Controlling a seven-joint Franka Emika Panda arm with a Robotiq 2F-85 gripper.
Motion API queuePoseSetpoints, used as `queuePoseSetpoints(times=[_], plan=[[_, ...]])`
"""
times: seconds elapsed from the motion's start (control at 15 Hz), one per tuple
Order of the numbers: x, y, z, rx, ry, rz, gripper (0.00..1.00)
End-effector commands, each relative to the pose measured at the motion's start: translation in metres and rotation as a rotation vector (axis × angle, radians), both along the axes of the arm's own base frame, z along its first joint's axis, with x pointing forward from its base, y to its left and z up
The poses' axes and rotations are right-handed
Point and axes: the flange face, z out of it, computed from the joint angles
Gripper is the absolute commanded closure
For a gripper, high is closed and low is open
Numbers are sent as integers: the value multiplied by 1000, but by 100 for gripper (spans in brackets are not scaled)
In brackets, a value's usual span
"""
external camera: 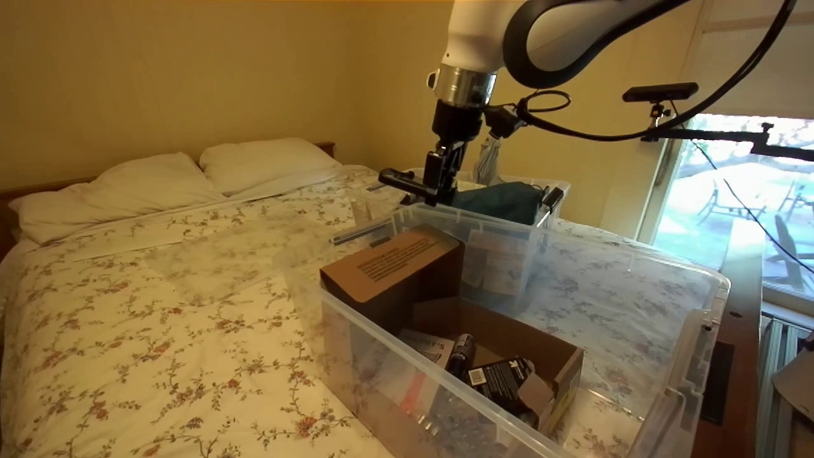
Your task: Move the black object, white object and yellow box to the container on the left.
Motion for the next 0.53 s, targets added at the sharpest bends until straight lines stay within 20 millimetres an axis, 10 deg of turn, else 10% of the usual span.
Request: queuePoseSetpoints(times=[0.0,0.47], plan=[[-4,1,-2,-57,25,41,58],[-52,-17,-53,-64,141,267,58]])
